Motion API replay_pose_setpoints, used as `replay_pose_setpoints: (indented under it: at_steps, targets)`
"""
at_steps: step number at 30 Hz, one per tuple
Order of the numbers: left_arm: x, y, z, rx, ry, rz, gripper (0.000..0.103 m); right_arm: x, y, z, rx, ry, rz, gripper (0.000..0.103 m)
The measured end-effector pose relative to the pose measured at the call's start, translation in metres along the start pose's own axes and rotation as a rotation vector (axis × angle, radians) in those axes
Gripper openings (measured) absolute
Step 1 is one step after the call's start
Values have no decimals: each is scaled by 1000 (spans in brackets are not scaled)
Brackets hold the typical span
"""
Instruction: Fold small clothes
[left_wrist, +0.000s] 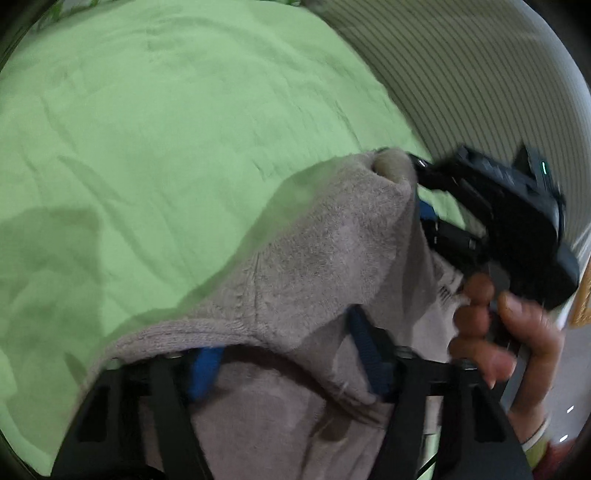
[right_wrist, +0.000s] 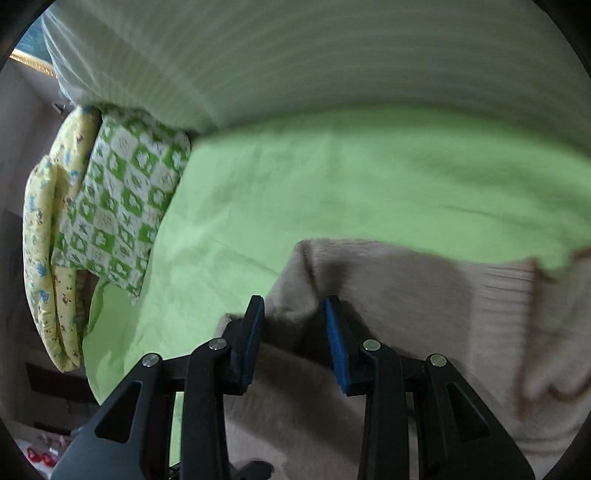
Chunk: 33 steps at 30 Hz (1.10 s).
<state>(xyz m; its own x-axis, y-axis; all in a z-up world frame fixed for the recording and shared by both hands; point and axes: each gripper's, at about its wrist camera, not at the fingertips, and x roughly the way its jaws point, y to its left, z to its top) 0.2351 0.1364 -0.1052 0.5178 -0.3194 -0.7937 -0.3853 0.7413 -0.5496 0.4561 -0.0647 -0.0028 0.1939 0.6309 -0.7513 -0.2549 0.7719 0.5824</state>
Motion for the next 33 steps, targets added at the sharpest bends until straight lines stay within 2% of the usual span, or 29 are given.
replay_pose_setpoints:
  at_steps: [1, 3, 5, 6, 8, 10, 11, 14, 15, 16, 17, 18, 19, 20, 21, 22, 23, 24, 25, 30, 33]
  targets:
    - [-1, 1, -2, 18, -4, 4, 42, 1, 3, 2, -24, -9, 1, 4]
    - [-3, 3, -4, 47, -10, -4, 32, -10, 12, 8, -69, -66, 53, 5]
    - [-6, 5, -7, 72, -18, -14, 28, -22, 24, 16, -112, -165, 131, 4]
    - [-5, 4, -8, 86, -20, -9, 28, -26, 30, 20, -125, -210, 140, 0]
    - [-7, 9, -8, 106, -24, -4, 28, -22, 39, 28, -151, -233, 84, 0]
    - [-8, 8, -8, 106, -21, 1, 28, -8, 48, 31, -203, -214, -38, 0]
    - [-7, 4, -6, 104, -20, 4, 29, -8, 51, 29, -229, -225, -71, 0]
    - [-9, 2, -5, 104, -16, 9, 33, -27, 51, 13, -225, -266, -85, 4]
    - [-8, 3, -4, 98, -12, 6, 33, -37, 48, 7, -210, -274, -83, 13]
    - [-9, 3, -3, 89, -7, 2, 34, -44, 45, 3, -200, -283, -70, 32]
    - [-6, 4, -5, 80, -2, 0, 34, -54, 41, -4, -190, -297, -46, 46]
    - [-5, 4, -4, 74, 1, 0, 35, -60, 39, -10, -185, -314, -51, 74]
    - [-4, 3, -3, 72, 3, 0, 35, -65, 37, -15, -188, -334, -47, 83]
    - [-2, 2, -2, 70, 5, 4, 35, -66, 38, -19, -205, -340, -34, 83]
    - [-1, 1, -1, 69, 5, 6, 35, -60, 41, -19, -232, -304, -37, 83]
    - [1, 0, -1, 67, 5, 9, 35, -47, 43, -17, -254, -241, -77, 79]
    - [2, 1, -1, 67, 5, 11, 35, -33, 46, -13, -272, -190, -111, 69]
    - [2, 0, -1, 68, 6, 15, 35, -17, 48, -8, -293, -133, -138, 24]
    - [2, -2, 0, 72, 5, 20, 35, 0, 50, -2, -300, -95, -183, 6]
    - [3, -6, 2, 91, 8, 34, 36, 22, 41, 20, -192, -179, -226, 5]
    - [-9, -5, 0, 121, 17, 21, 43, 0, 34, 16, -127, -234, -202, 7]
